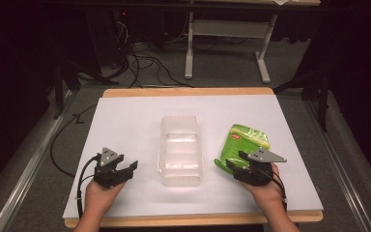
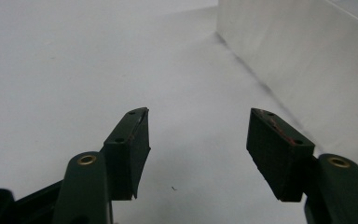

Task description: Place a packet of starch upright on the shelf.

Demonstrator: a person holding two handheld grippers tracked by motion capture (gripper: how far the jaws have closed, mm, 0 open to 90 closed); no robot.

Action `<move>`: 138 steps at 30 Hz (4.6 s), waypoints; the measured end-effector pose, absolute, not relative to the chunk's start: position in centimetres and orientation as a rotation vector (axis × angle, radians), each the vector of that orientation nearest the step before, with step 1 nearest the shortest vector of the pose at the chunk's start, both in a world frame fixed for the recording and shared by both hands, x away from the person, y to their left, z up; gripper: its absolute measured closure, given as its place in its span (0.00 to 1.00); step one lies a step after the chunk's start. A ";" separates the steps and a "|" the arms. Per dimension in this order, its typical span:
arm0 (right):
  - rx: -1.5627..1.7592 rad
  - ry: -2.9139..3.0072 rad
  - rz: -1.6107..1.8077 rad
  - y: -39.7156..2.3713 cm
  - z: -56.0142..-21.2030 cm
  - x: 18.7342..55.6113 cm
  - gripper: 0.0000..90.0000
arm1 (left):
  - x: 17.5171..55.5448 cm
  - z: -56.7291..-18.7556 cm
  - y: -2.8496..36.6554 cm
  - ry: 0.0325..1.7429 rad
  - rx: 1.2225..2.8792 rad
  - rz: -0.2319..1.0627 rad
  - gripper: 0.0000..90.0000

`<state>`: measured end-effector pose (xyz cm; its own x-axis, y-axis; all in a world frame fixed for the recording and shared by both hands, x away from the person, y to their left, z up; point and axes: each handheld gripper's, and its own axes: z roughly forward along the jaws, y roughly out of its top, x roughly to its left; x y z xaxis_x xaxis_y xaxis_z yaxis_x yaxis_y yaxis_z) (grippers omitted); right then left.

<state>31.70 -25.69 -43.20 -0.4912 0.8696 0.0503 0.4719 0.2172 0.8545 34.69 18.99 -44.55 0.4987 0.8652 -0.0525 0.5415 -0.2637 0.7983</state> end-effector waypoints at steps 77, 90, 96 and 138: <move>1.836 1.935 1.197 -38.1 -47.5 41.6 0.42 | 34.1 -44.9 18.6 1.134 1.988 0.542 0.43; 1.603 1.973 1.305 -37.0 -45.4 39.7 0.93 | 34.1 -45.0 18.4 1.125 2.000 0.544 0.42; 1.498 2.021 1.278 -35.3 -44.3 39.0 0.97 | 34.1 -44.9 18.4 1.123 1.999 0.543 0.43; 1.141 1.728 1.492 -31.8 -36.9 33.1 0.99 | 34.0 -44.7 18.6 1.106 1.991 0.544 0.43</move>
